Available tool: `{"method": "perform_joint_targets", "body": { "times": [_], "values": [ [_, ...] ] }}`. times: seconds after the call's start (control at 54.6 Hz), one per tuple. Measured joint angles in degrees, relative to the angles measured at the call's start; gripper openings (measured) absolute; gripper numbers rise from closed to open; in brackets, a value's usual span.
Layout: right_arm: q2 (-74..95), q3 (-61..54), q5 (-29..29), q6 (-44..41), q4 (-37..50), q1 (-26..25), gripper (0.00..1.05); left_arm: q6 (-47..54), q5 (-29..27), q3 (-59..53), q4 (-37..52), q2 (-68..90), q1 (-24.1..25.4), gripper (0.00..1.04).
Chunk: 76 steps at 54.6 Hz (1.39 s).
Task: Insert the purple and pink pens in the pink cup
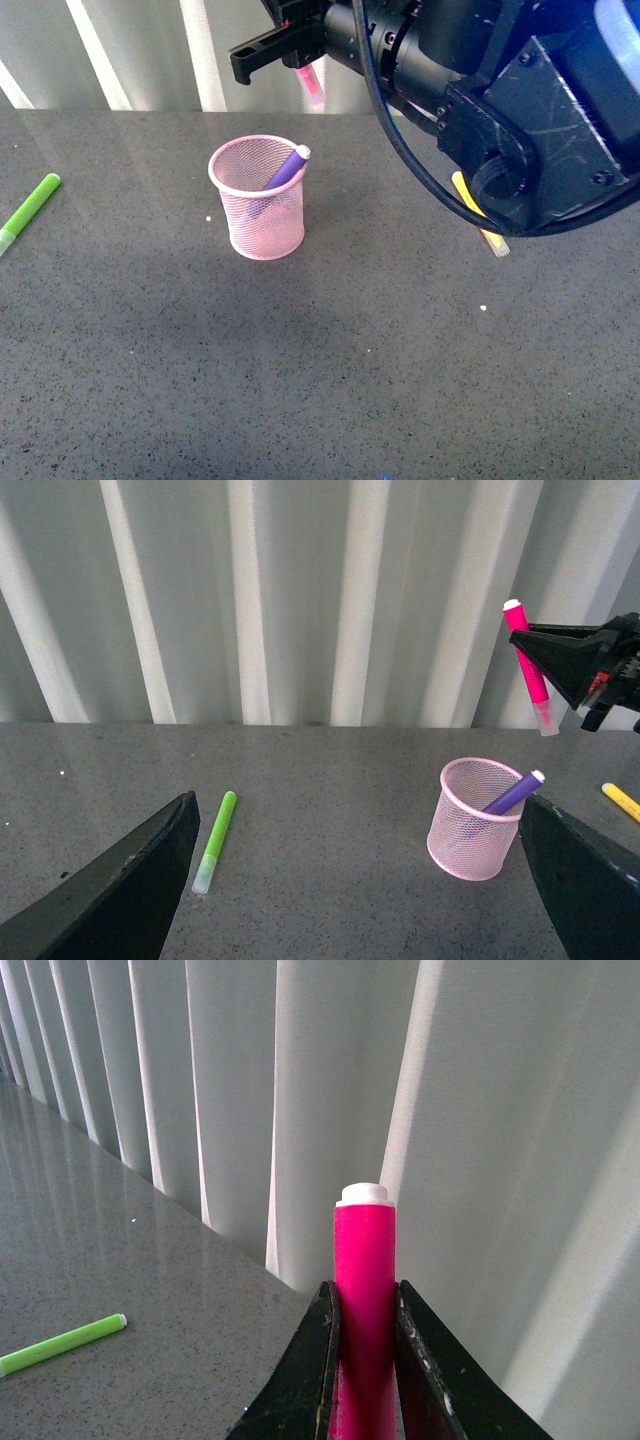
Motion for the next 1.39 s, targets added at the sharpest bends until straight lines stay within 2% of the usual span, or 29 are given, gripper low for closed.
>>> {"method": "perform_joint_targets", "body": {
  "times": [0.458,0.97,1.08,1.227,1.391],
  "values": [
    [7.2,10.8,-0.7,3.9,-4.3,3.3,0.11,0.0,0.0,0.0,0.0,0.0,0.0,0.98],
    [8.4,9.7,-0.4,5.9,-3.7,3.6,0.11,0.0,0.0,0.0,0.0,0.0,0.0,0.98],
    [8.4,9.2,-0.4,5.9,-4.0,3.3,0.33,0.0,0.0,0.0,0.0,0.0,0.0,0.98],
    [8.4,9.2,-0.1,5.9,-4.6,3.1,0.68,0.0,0.0,0.0,0.0,0.0,0.0,0.98],
    [8.4,9.2,0.2,5.9,-4.6,3.0,0.97,0.0,0.0,0.0,0.0,0.0,0.0,0.98]
  ]
}}
